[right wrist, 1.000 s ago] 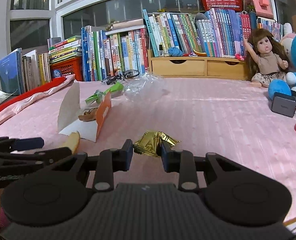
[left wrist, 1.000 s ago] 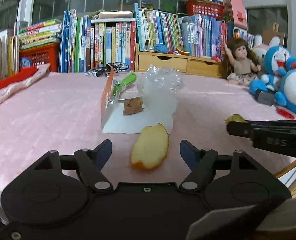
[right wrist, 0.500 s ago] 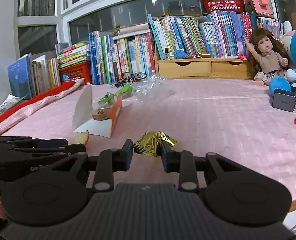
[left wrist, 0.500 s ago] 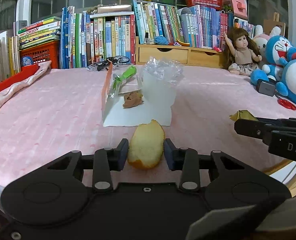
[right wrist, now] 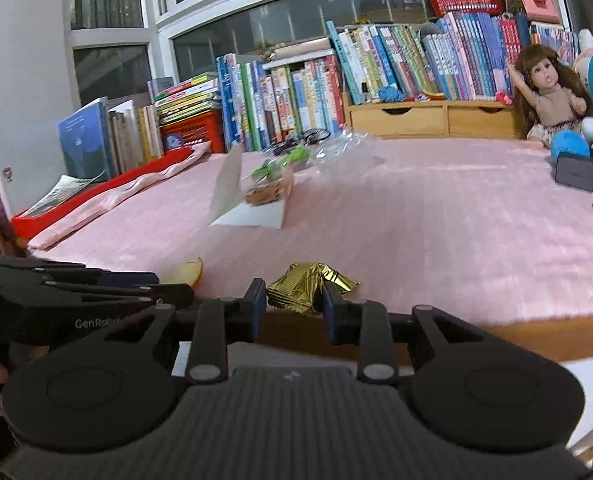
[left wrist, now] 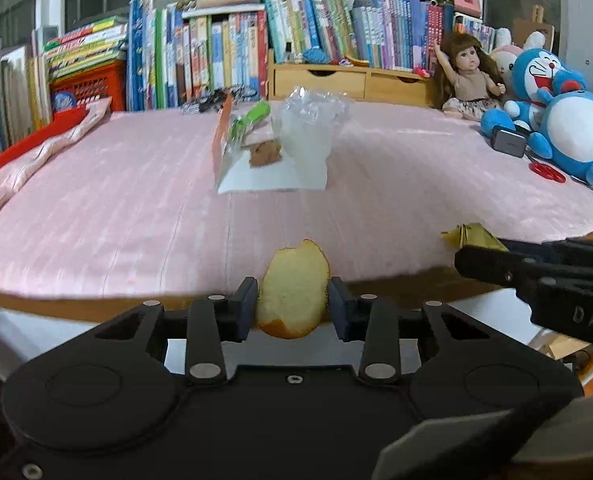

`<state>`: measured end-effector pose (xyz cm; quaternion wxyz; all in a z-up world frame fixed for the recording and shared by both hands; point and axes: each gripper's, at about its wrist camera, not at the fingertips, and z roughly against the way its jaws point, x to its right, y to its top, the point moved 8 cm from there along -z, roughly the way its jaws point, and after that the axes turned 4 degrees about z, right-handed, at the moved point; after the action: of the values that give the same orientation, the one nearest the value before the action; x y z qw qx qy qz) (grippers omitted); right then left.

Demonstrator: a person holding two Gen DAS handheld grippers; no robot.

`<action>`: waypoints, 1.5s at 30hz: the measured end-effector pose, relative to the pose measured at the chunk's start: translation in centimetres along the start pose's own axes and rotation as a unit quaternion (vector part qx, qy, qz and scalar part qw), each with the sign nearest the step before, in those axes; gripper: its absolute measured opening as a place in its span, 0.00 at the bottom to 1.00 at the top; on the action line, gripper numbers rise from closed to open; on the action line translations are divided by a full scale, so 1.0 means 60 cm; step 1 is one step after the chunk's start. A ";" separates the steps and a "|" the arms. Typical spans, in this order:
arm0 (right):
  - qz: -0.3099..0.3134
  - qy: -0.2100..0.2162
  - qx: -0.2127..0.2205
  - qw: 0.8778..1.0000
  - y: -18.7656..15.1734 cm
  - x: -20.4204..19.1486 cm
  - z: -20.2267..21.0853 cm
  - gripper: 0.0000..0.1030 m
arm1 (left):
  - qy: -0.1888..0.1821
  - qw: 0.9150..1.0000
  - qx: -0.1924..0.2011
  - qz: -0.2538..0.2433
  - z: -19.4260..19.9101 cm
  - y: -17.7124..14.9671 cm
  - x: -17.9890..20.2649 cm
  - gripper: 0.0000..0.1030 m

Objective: Collect trash
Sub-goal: 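Carry both held items down toward the black bin, then lower both held items into the black bin and open both tools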

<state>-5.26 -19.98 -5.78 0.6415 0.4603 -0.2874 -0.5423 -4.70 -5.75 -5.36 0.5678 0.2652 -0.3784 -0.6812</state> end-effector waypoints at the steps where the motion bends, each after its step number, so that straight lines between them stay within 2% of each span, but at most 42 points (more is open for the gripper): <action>1: 0.000 0.003 -0.004 1.000 -0.007 -0.005 0.005 0.34 | -0.002 1.000 -0.007 0.001 0.005 -0.007 0.000 0.35; 9: 0.000 0.017 -0.050 0.999 -0.069 -0.032 0.021 0.34 | -0.003 0.997 -0.078 0.005 0.006 -0.087 -0.009 0.35; 15: -0.003 0.023 -0.107 0.994 -0.126 -0.040 0.003 0.34 | 0.002 0.991 -0.133 0.016 -0.016 -0.145 -0.018 0.35; 26: -0.013 0.026 -0.190 0.981 -0.200 -0.046 -0.030 0.34 | 0.007 0.978 -0.207 0.032 -0.051 -0.213 -0.034 0.35; 32: -0.016 0.028 -0.210 0.977 -0.220 -0.048 -0.036 0.35 | 0.010 0.970 -0.239 0.042 -0.067 -0.236 -0.040 0.35; 45: -0.025 0.029 -0.236 0.971 -0.237 -0.045 -0.057 0.37 | 0.013 0.959 -0.277 0.053 -0.076 -0.259 -0.044 0.36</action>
<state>-9.10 -16.25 -19.64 0.7263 0.3184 -0.1217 -0.5970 -9.40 -3.09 -20.84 0.6592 0.0863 -0.1811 -0.7247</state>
